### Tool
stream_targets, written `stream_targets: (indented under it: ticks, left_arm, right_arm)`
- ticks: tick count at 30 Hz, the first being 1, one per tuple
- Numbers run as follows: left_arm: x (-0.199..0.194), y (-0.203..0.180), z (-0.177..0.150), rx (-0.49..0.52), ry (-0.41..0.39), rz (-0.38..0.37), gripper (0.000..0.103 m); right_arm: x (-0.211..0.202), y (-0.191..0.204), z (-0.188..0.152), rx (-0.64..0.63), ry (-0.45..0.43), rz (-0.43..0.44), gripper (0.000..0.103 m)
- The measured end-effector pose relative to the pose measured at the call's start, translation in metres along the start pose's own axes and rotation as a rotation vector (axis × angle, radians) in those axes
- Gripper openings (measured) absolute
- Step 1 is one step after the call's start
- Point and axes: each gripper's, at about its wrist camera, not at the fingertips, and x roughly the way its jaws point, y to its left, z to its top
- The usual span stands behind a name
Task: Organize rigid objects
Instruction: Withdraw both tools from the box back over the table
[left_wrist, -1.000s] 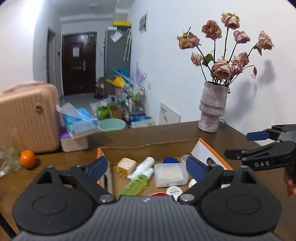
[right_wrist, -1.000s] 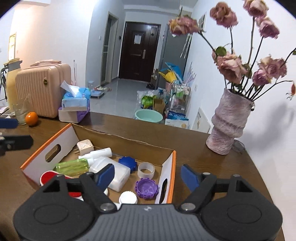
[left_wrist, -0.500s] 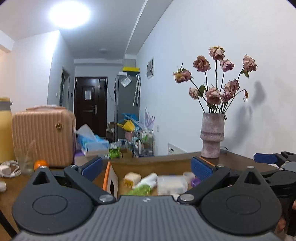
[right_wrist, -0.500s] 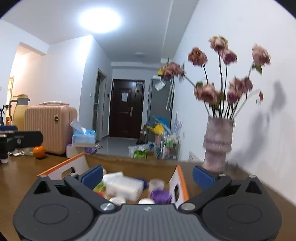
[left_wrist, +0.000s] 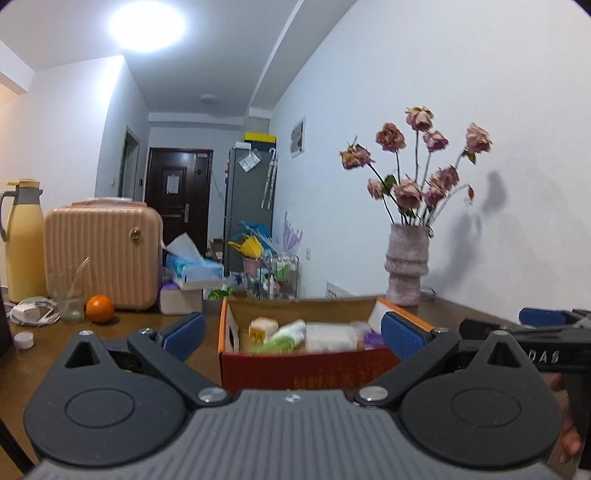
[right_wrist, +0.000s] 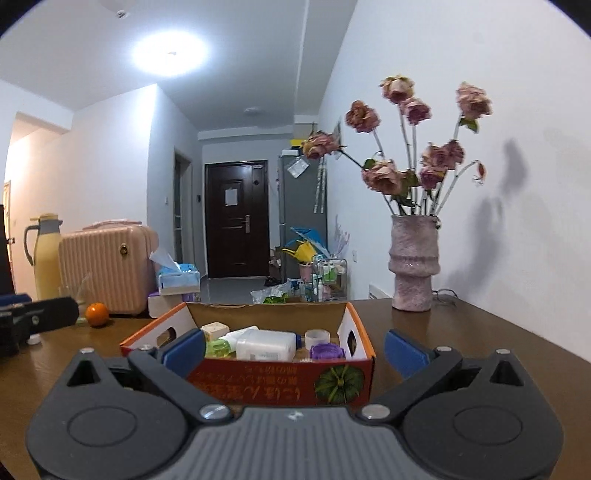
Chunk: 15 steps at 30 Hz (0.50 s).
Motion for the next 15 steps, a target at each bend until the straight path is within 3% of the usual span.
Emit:
stream_targets:
  ticks: [6,10,15]
  left_arm:
    - [-0.07,0.004,-0.023,0.017,0.103,-0.051,0.103]
    - [-0.125,0.008,-0.03,0.087,0.023,-0.015,0.103]
    - [-0.171,0.009,-0.047,0.037,-0.006,0.012,0.103]
  right_arm:
    - [-0.074,0.014,-0.015,-0.011,0.025,-0.001,0.103]
    - [-0.119,0.025,-0.024,-0.092,0.065,-0.007,0.103]
    - [-0.175,0.038,-0.042,-0.111,0.116,-0.042,0.103]
